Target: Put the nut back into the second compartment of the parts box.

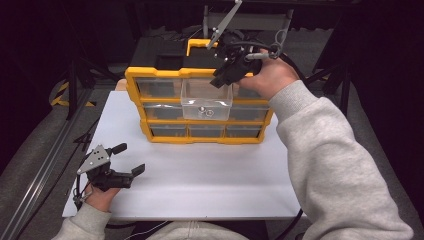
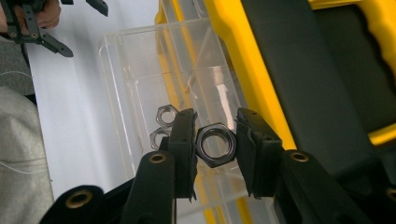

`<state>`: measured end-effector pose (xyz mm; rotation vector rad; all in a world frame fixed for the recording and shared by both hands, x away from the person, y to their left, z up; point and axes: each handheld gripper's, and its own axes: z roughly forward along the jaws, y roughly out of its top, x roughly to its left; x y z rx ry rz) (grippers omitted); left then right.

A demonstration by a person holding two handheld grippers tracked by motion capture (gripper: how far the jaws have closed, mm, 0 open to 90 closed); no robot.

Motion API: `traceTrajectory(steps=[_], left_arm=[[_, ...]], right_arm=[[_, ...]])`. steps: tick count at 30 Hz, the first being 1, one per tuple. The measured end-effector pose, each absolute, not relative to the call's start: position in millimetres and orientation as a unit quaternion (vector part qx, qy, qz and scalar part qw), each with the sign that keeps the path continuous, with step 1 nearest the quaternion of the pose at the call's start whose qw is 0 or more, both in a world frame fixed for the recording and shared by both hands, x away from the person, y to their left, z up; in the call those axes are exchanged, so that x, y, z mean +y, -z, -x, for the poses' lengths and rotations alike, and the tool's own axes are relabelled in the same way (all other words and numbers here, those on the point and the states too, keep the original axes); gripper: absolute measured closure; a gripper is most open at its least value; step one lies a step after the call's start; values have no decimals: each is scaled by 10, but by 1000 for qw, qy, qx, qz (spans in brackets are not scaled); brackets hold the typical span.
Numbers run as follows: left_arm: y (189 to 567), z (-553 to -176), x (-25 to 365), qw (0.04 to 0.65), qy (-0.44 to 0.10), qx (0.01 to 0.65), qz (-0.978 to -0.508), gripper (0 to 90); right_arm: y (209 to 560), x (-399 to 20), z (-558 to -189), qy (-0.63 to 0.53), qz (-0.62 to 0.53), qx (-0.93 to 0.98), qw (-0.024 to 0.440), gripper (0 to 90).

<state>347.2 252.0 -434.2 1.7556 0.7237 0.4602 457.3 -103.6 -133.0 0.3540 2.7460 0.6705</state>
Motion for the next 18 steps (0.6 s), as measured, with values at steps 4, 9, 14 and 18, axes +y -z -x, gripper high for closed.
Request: traceTrajectory(steps=[4, 9, 14, 18], left_arm=[[4339, -3469, 2522, 560, -196, 307, -744, 15], [4341, -3471, 2520, 560, -195, 307, -744, 16], [4341, -3471, 2521, 560, -195, 307, -744, 15], [4342, -3474, 2520, 560, -195, 306, -745, 16]], right_arm=[[1431, -964, -4625, -222, -122, 958, 137, 688], [1552, -907, -4666, -212, -121, 962, 125, 690], [1645, -872, -4697, -204, -117, 965, 118, 697], [1726, -845, -4710, -197, -119, 967, 110, 699]])
